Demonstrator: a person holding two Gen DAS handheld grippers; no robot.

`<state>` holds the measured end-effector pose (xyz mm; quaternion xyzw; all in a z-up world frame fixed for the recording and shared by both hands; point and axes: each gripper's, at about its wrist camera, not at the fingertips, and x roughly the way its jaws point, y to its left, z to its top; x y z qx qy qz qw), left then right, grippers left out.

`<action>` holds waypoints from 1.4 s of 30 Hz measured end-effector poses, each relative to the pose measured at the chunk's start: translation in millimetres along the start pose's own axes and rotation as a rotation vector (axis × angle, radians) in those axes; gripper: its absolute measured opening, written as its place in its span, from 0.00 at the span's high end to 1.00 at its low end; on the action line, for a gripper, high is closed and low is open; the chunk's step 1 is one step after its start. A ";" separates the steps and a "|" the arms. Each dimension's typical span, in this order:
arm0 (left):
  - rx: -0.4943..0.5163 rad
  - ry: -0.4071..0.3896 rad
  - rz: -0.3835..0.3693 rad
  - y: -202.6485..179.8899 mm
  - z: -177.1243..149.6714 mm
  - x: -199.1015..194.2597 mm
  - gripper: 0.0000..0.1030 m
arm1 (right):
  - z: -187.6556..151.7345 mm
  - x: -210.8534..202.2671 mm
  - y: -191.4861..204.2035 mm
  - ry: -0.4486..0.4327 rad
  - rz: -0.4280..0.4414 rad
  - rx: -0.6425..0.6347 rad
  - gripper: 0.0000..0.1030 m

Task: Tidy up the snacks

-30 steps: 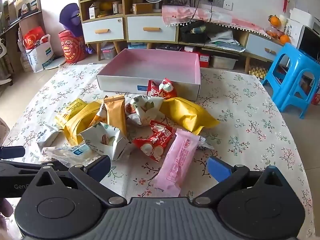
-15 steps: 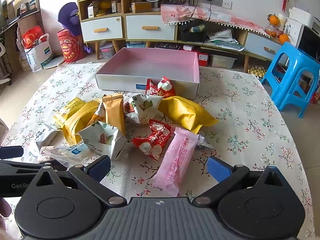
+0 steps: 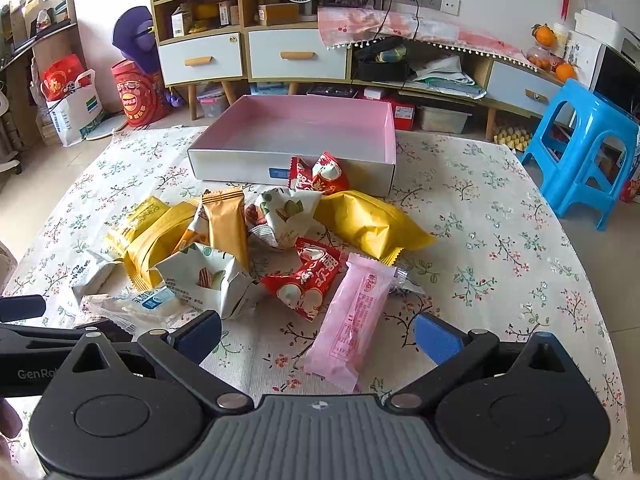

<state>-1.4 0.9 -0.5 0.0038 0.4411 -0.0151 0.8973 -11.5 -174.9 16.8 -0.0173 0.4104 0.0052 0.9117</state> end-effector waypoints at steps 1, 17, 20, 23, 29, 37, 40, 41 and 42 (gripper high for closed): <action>0.000 0.001 0.000 -0.5 0.0 -0.1 0.00 | 0.1 0.3 -0.3 0.002 0.000 0.002 0.10; -0.006 0.002 -0.005 0.8 0.5 -2.4 0.00 | -0.7 2.8 -2.2 0.012 -0.005 0.015 0.10; -0.006 0.003 -0.005 0.8 0.5 -2.4 0.00 | -0.8 3.0 -1.7 0.015 -0.005 0.013 0.10; -0.006 0.002 -0.005 0.9 0.5 -2.4 0.00 | -1.3 3.6 -1.5 0.017 -0.004 0.010 0.10; -0.006 0.002 -0.006 0.9 0.5 -2.3 0.00 | -1.5 4.2 -1.6 0.018 -0.007 0.012 0.10; -0.006 0.002 -0.006 1.0 0.6 -2.3 0.00 | -2.1 5.6 -2.4 0.024 -0.008 0.015 0.10; -0.007 0.003 -0.006 0.7 0.7 -2.7 0.00 | -2.1 5.5 -2.1 0.025 -0.009 0.015 0.10; -0.007 0.003 -0.006 1.1 0.6 -2.3 0.00 | -2.4 5.6 -2.5 0.026 -0.009 0.016 0.10; -0.007 0.003 -0.006 1.1 0.6 -2.3 0.00 | -2.5 5.7 -2.6 0.027 -0.009 0.016 0.10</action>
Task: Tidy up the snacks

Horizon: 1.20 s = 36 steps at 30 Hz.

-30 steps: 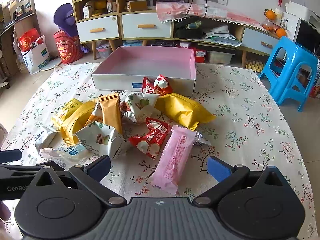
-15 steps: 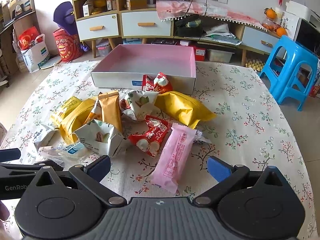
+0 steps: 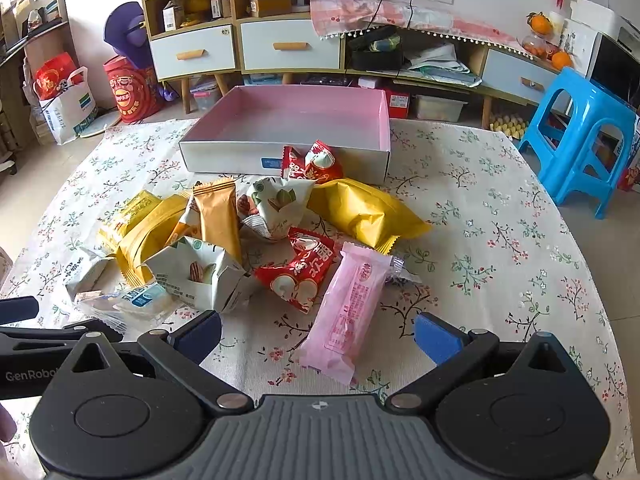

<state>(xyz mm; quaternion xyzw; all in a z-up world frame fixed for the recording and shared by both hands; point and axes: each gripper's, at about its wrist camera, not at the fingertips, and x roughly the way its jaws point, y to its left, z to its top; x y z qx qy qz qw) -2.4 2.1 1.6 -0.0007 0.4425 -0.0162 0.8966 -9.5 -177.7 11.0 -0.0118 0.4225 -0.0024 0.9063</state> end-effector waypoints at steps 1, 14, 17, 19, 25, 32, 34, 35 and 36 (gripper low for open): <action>0.000 0.000 -0.001 -0.3 0.1 -0.4 0.00 | -0.2 0.3 0.0 0.001 0.000 0.000 0.10; -0.004 0.002 -0.002 1.5 -1.8 0.1 0.00 | -1.2 2.4 -1.2 0.006 -0.002 0.005 0.10; -0.006 -0.009 0.011 3.6 -1.1 0.4 0.00 | -1.0 2.9 -1.3 0.003 -0.008 0.002 0.10; 0.012 -0.044 0.035 3.3 0.2 -1.5 0.00 | 0.6 1.8 -1.8 -0.011 -0.036 -0.007 0.10; 0.070 -0.013 -0.060 10.1 20.3 2.5 0.00 | 15.5 -1.6 -15.4 -0.058 -0.045 0.027 0.10; 0.073 0.104 -0.201 33.2 44.2 11.4 0.00 | 39.3 3.8 -29.9 0.065 0.078 0.027 0.10; 0.080 0.095 -0.201 38.9 51.8 10.2 0.00 | 45.3 5.9 -33.3 0.088 0.088 0.022 0.10; 0.084 0.089 -0.201 40.9 55.9 10.4 0.00 | 48.5 6.6 -35.0 0.091 0.096 0.022 0.10; 0.089 0.087 -0.204 42.5 59.9 11.8 0.00 | 52.0 7.6 -37.5 0.094 0.104 0.024 0.11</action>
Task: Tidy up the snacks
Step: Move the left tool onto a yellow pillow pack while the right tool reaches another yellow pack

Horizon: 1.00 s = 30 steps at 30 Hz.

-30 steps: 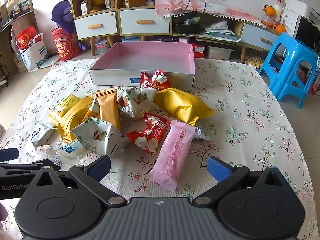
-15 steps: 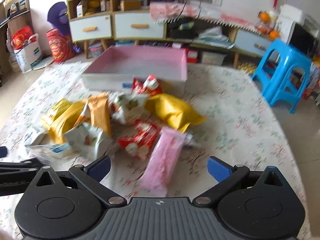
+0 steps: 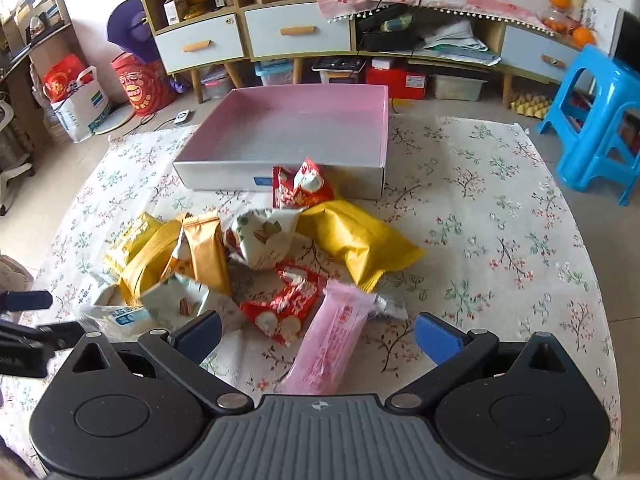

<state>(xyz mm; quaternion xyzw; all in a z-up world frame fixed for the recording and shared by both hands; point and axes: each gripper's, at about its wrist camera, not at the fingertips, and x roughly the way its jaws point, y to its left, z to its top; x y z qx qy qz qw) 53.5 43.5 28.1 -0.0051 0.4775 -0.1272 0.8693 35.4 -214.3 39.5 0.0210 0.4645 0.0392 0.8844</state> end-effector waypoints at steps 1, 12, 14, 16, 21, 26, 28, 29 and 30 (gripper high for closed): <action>0.003 0.001 -0.006 2.1 3.8 1.7 0.00 | 3.7 0.8 -3.2 0.003 0.010 0.002 0.12; -0.034 -0.067 -0.190 28.4 38.6 29.1 0.04 | 40.0 40.1 -32.3 -0.022 0.115 -0.068 0.24; -0.031 -0.072 -0.231 30.1 42.3 33.3 0.05 | 41.5 49.9 -33.5 -0.016 0.117 -0.095 0.26; -0.026 -0.069 -0.265 30.9 46.2 39.4 0.06 | 43.4 59.2 -35.1 -0.013 0.121 -0.107 0.27; -0.089 -0.096 -0.316 46.5 55.2 46.3 0.08 | 46.1 80.2 -41.5 -0.015 0.120 -0.105 0.30; -0.117 -0.063 -0.339 56.5 52.2 58.6 0.08 | 45.2 89.9 -50.2 -0.019 0.142 -0.089 0.30; -0.130 -0.058 -0.332 61.0 50.8 61.5 0.08 | 44.2 92.0 -50.5 -0.026 0.151 -0.086 0.31; -0.134 -0.058 -0.324 62.8 51.1 62.2 0.08 | 44.4 93.3 -51.4 -0.029 0.153 -0.084 0.32; -0.139 -0.060 -0.320 64.5 52.2 61.3 0.09 | 44.2 93.4 -52.1 -0.033 0.157 -0.080 0.33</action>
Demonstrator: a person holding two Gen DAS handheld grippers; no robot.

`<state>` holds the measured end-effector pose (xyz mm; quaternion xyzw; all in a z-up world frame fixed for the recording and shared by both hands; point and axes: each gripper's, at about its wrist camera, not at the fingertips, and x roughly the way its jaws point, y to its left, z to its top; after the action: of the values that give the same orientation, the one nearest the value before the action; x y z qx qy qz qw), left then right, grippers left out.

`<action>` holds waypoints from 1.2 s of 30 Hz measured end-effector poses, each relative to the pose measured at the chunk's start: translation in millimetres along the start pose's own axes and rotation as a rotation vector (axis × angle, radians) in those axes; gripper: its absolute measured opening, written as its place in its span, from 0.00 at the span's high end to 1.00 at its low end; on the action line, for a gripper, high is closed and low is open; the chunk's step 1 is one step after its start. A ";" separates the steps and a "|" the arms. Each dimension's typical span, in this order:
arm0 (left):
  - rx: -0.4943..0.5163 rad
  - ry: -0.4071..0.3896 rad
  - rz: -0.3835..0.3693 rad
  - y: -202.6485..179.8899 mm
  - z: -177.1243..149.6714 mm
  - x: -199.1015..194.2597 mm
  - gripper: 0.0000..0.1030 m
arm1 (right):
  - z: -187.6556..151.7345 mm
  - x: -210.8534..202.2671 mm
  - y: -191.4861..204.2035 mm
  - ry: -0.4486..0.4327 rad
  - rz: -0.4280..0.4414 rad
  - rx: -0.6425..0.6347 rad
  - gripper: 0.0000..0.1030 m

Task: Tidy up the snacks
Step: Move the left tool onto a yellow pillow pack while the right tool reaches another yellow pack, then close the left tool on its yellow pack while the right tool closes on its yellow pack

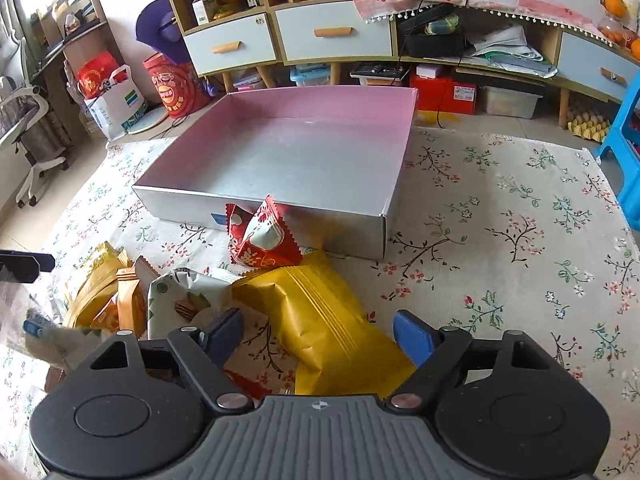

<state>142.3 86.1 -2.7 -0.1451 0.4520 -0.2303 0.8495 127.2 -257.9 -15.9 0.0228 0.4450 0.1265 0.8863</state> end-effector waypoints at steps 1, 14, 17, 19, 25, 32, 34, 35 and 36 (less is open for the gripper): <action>-0.006 -0.004 -0.001 1.4 1.3 -1.2 0.09 | 0.1 0.2 0.1 -0.003 0.002 0.003 0.34; 0.046 0.057 0.009 -6.1 -4.2 12.9 0.32 | -1.3 2.7 1.1 -0.005 0.022 0.010 0.40; 0.093 0.094 0.014 -13.4 -9.3 21.6 0.37 | -2.5 4.5 3.5 -0.001 0.013 -0.003 0.41; 0.107 0.112 0.023 -16.0 -12.2 26.6 0.40 | -2.9 3.9 5.3 -0.001 0.010 -0.010 0.41; 0.173 0.145 0.089 -25.3 -23.9 39.7 0.45 | -3.5 5.1 7.3 0.000 0.003 -0.023 0.42; 0.241 0.168 0.162 -35.7 -32.7 54.7 0.50 | -7.4 9.7 14.6 0.003 -0.040 -0.079 0.42; 0.258 0.166 0.181 -39.5 -33.1 56.6 0.50 | -8.5 11.3 17.3 0.002 -0.052 -0.095 0.43; 0.264 0.166 0.188 -40.8 -33.3 56.9 0.50 | -9.1 12.0 18.5 0.002 -0.057 -0.102 0.43; 0.271 0.164 0.197 -42.0 -33.8 57.6 0.50 | -9.9 13.2 19.6 0.003 -0.061 -0.108 0.44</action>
<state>131.1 18.9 -42.6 0.0349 0.4967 -0.2156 0.8400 122.9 -236.4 -29.2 -0.0388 0.4394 0.1230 0.8890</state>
